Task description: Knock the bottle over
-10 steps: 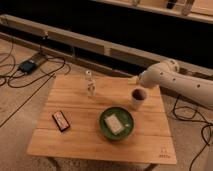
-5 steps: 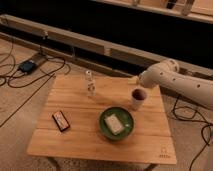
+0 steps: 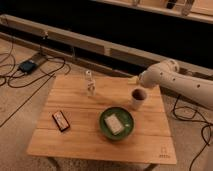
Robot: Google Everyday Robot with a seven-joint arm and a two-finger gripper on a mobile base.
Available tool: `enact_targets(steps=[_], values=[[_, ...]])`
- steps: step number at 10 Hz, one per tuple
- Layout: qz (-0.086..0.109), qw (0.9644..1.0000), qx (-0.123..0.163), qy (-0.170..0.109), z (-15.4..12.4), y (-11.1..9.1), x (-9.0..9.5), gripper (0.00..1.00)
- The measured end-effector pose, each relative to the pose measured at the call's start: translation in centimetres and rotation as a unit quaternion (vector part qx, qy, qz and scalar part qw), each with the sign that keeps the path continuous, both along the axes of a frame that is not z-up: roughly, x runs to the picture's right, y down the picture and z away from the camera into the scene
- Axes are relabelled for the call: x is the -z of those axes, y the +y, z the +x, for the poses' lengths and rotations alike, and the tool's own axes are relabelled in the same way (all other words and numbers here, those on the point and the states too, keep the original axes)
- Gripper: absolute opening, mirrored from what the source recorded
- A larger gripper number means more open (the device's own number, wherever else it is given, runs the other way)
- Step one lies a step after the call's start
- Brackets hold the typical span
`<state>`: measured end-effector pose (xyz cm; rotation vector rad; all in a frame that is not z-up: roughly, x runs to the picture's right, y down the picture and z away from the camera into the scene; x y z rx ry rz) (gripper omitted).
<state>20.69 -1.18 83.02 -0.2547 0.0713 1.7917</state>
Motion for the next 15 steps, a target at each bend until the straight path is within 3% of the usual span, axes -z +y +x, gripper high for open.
enact_targets(steps=[5, 9, 11, 15], values=[[-0.003, 1.0000, 0.001, 0.000, 0.0, 0.0, 0.0, 0.80], [-0.008, 0.9980, 0.050, -0.038, -4.2, -4.1, 1.0, 0.80], [-0.011, 0.9949, 0.077, -0.064, -6.4, -6.0, 1.1, 0.80], [-0.012, 0.9824, 0.127, -0.137, -11.6, -8.2, -1.2, 0.80]])
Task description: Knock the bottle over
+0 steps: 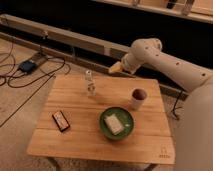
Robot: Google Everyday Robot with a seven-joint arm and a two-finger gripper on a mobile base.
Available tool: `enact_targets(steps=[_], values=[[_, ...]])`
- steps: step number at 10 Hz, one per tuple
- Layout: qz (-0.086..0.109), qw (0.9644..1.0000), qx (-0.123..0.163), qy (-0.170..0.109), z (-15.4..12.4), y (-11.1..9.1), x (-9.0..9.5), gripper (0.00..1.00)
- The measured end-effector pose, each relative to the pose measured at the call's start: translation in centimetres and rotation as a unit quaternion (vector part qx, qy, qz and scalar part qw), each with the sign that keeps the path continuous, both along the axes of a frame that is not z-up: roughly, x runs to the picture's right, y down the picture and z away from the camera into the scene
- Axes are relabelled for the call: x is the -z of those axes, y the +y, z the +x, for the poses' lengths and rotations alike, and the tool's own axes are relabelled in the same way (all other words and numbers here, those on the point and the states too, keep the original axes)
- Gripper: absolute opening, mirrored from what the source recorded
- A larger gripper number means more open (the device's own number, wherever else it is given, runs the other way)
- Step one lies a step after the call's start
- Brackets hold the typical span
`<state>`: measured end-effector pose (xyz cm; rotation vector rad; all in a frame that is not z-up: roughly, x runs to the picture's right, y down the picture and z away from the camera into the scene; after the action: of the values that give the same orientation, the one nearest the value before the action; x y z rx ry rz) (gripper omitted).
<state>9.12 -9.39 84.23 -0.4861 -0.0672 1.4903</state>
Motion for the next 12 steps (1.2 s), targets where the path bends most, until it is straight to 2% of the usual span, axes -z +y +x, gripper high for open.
enact_targets(steps=[1, 3, 5, 6, 8, 11, 12], values=[[0.000, 0.9997, 0.014, -0.019, -1.3, -0.4, -0.8, 0.80], [-0.001, 0.9984, 0.039, -0.040, -2.8, -0.5, -2.0, 0.80], [0.002, 0.9938, 0.089, -0.067, -6.0, -0.1, -3.2, 0.80], [0.003, 0.9918, 0.103, -0.075, -7.0, 0.1, -3.3, 0.80], [0.015, 0.9838, 0.151, -0.096, -9.8, 0.8, -3.4, 0.80], [0.036, 0.9726, 0.196, -0.119, -13.2, 1.3, -3.4, 0.80], [0.037, 0.9697, 0.204, -0.129, -14.0, 1.5, -3.2, 0.80]])
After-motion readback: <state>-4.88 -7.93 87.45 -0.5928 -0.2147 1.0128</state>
